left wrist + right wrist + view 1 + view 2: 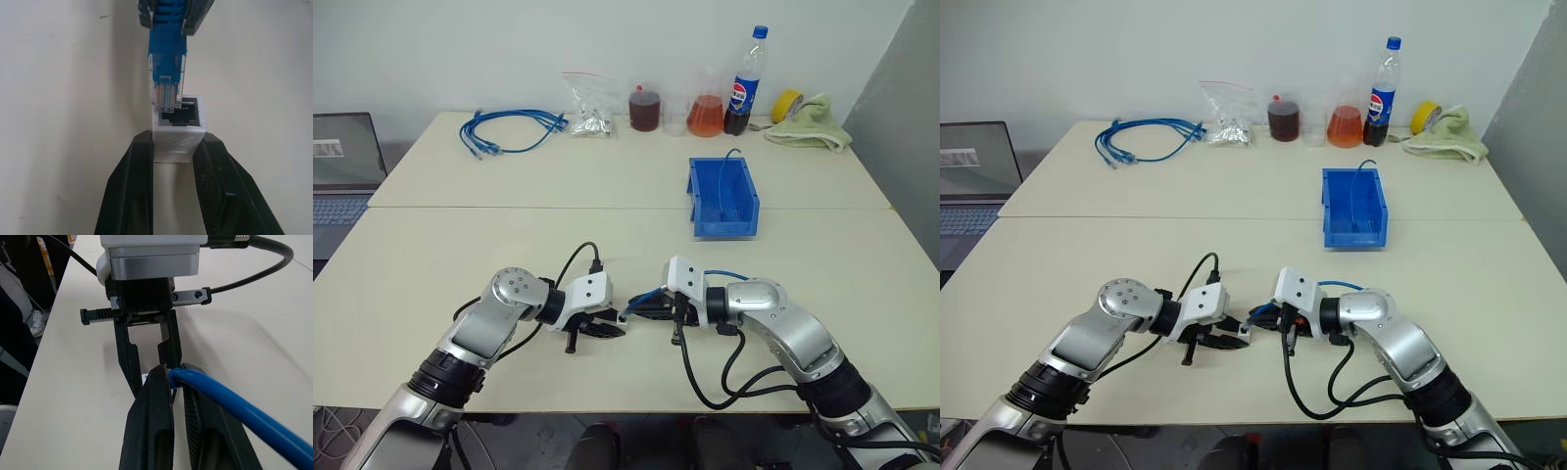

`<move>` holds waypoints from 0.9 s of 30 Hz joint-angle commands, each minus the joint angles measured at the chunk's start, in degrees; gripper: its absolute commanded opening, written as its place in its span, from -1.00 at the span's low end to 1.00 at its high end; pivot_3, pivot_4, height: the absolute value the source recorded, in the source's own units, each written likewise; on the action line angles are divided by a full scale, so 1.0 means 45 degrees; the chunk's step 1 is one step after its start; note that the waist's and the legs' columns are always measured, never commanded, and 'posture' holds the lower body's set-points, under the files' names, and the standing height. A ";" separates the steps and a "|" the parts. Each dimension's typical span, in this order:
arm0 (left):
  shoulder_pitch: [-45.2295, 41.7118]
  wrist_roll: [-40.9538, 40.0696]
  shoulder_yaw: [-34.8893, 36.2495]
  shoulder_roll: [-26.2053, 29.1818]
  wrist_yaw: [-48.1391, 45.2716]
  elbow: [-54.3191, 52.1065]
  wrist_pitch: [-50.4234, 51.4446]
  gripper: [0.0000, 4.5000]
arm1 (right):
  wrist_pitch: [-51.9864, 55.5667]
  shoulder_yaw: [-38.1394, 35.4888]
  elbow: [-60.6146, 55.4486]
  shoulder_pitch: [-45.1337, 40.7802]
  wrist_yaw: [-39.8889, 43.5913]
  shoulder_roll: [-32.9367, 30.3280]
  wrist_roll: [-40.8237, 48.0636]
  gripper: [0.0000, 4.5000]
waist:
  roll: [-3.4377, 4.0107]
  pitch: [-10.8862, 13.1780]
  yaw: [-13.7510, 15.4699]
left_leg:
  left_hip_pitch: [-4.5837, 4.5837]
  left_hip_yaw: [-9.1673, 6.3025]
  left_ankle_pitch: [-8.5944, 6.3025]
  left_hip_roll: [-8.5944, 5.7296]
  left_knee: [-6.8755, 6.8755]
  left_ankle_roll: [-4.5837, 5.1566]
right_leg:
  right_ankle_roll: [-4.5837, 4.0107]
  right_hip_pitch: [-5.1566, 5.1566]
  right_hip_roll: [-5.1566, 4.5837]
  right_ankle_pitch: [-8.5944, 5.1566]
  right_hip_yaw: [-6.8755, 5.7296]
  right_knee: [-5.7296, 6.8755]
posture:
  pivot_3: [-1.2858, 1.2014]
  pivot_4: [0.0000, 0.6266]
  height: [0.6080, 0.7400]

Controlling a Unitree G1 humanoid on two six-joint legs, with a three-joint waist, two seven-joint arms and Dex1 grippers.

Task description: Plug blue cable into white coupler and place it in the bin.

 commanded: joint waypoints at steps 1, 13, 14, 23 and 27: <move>0.0101 0.0414 -0.0534 -0.0126 0.0080 0.0359 0.0174 -0.65 | -0.0144 0.0240 -0.0255 -0.0051 0.0023 0.0012 -0.0235 -0.99 | 0.0003 -0.0003 0.0000 | 0.0000 0.0000 0.0000 0.0000 0.0000 0.0000 | 0.0000 0.0001 0.0000 0.0000 0.0000 0.0000 | 0.03 -0.52 1.00; 0.0108 0.0459 -0.0510 -0.0165 0.0187 0.0562 0.0211 -0.65 | -0.0327 0.0759 -0.0433 -0.0404 0.0817 -0.0423 -0.0626 -0.99 | 0.0021 -0.0019 0.0009 | 0.0008 -0.0005 0.0000 -0.0002 0.0002 0.0001 | 0.0000 0.0012 0.0000 0.0000 -0.0005 0.0001 | 0.03 -0.52 1.00; 0.0109 0.0462 -0.0506 -0.0164 0.0189 0.0567 0.0215 -0.65 | -0.0332 0.0799 -0.0428 -0.0444 0.0845 -0.0405 -0.0658 -0.99 | 0.0022 -0.0020 0.0009 | 0.0009 -0.0004 0.0000 -0.0003 0.0002 0.0001 | 0.0000 0.0013 -0.0002 0.0000 -0.0003 0.0001 | 0.03 -0.52 1.00; 0.0074 0.0560 -0.0549 -0.0165 0.0230 0.0674 0.0144 -0.65 | -0.0006 0.1297 0.0086 -0.1261 0.1186 -0.0226 -0.1071 -0.99 | 0.0028 -0.0025 0.0007 | 0.0013 -0.0006 0.0000 -0.0003 0.0004 0.0001 | 0.0000 0.0016 -0.0002 0.0000 -0.0005 0.0003 | 0.03 -0.52 1.00; 0.0075 0.0538 -0.0541 -0.0166 0.0245 0.0674 0.0159 -0.65 | 0.0069 0.1531 0.0394 -0.1523 0.1371 -0.0031 -0.1191 -0.99 | 0.0032 -0.0030 0.0007 | 0.0014 -0.0010 0.0000 -0.0003 0.0005 0.0001 | 0.0000 0.0019 -0.0002 0.0000 -0.0007 0.0004 | 0.03 -0.52 1.00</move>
